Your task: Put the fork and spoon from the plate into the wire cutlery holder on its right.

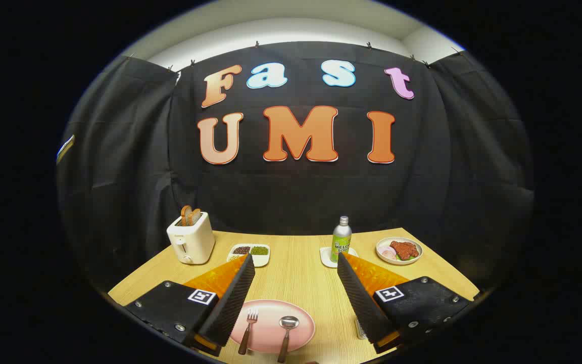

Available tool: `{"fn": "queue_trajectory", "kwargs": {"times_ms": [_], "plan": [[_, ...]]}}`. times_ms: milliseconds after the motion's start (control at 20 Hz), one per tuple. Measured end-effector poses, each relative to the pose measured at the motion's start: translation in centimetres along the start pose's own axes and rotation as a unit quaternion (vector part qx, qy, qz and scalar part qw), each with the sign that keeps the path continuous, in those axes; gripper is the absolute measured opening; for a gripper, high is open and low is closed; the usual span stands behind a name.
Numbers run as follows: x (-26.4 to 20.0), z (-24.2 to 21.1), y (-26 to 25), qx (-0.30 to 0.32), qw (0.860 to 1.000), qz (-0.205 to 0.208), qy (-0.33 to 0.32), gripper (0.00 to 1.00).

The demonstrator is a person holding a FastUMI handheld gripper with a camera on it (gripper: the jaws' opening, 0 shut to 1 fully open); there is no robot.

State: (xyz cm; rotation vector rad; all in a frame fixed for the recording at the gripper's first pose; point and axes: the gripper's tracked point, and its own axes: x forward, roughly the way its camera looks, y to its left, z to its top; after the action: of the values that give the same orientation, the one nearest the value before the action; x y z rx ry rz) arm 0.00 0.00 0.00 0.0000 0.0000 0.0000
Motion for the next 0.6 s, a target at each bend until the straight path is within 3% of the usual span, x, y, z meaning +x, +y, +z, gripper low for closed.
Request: {"fn": "queue_trajectory", "kwargs": {"times_ms": [600], "plan": [[-0.26,-0.58,-0.91,0.01,1.0,-0.017,0.01,0.99]]}}
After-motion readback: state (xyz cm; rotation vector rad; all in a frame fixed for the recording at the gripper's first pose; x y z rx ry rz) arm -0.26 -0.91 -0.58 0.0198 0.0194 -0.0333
